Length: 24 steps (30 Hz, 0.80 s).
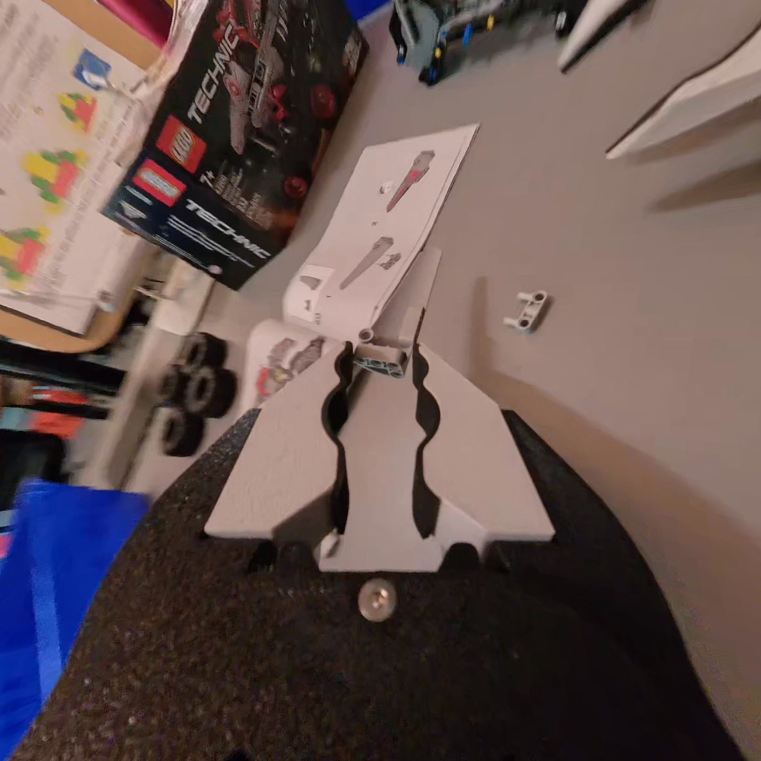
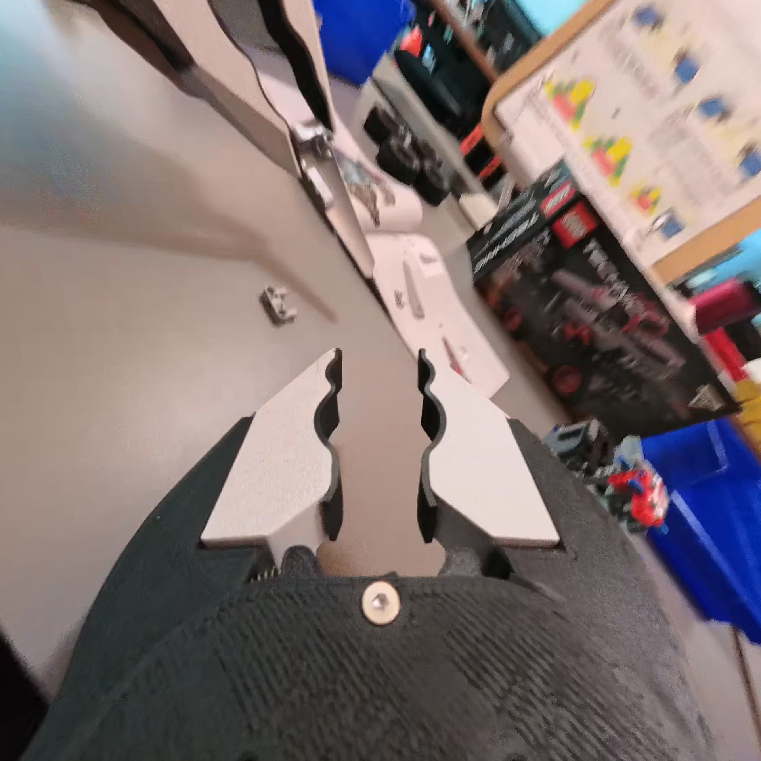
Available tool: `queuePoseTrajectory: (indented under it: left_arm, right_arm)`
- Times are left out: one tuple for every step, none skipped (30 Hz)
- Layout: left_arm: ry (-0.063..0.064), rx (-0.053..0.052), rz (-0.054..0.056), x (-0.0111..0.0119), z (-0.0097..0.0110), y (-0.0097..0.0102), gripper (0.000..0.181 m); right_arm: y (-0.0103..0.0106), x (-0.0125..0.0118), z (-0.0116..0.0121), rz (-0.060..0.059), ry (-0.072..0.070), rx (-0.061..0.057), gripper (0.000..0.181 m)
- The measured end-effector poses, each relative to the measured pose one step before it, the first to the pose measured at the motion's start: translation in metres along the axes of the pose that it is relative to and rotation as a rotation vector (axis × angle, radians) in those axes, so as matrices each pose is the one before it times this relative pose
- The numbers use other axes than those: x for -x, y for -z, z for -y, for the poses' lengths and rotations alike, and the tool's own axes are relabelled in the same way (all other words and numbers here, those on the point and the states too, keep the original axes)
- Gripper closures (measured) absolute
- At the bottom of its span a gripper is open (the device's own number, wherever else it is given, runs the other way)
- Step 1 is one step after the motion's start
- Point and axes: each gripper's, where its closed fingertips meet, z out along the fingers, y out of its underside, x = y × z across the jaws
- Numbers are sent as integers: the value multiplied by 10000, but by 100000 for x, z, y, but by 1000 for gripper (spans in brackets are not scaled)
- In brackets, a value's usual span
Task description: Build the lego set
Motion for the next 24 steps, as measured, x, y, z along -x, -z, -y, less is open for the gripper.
queuePoseTrajectory:
  left_arm:
    - [-793,392,352,44,616,264,155]
    - [-668,249,118,-160,846,190,155]
    - [-452,138,-32,-233,945,73,155]
    - [-223,66,-119,-289,981,28,155]
    - [-37,-8,-221,-298,833,-11,155]
    - [106,-107,-251,-255,640,-89,155]
    - [253,-142,-231,-157,591,-72,155]
    - [336,-142,-192,-27,488,-79,155]
    - [373,-188,-128,28,564,-120,155]
    - [346,-253,-69,192,454,-107,155]
    - [292,-283,-86,208,401,-206,156]
    - [188,-372,-219,-17,531,-153,156]
    - [86,-478,-271,-101,612,-108,156]
    - [136,-620,-167,56,757,-19,156]
    - [237,-558,-198,78,631,25,154]
    - [269,-423,-338,-41,383,7,149]
    - [242,-305,-353,3,188,72,140]
    - [274,-212,-175,299,55,189,133]
    - [318,-294,-174,357,161,308,130]
    - [355,-358,-325,227,213,318,127]
    - [397,-354,-424,76,183,302,127]
    - [471,-303,-478,74,77,176,129]
    - [567,-172,-515,0,-93,53,131]
    - [611,5,-562,-113,-333,-74,133]
  right_arm:
    - [-458,-100,906,-314,316,-476,146]
    - [-668,-9,837,-261,214,-458,145]
    - [-802,428,710,63,201,-410,145]
    - [-845,375,323,115,169,-165,145]
    - [-755,61,59,1,186,55,144]
    - [-580,-73,99,-30,211,36,144]
    - [-391,-50,161,7,158,-19,151]
    - [-257,-171,81,-53,76,9,167]
    - [-190,-354,-76,-172,72,59,174]
    - [-139,-350,-67,-183,98,7,174]
    - [-114,-346,-102,-143,-6,12,175]
    - [-88,-328,-41,-83,-155,-63,175]
    - [27,-530,204,-119,-371,-255,176]
    - [96,-321,369,140,-555,-346,176]
    - [81,-77,372,353,-720,-312,176]
    - [55,-100,344,331,-808,-258,176]
    - [94,-33,429,323,-792,-336,176]
    - [132,49,548,365,-859,-410,176]
    - [87,252,361,509,-993,-261,176]
    - [41,81,252,405,-1096,-193,176]
    - [68,-66,235,276,-1023,-200,176]
    - [36,227,229,438,-886,-208,176]
    - [-5,689,211,716,-771,-176,176]
    - [-24,569,297,544,-581,-242,176]
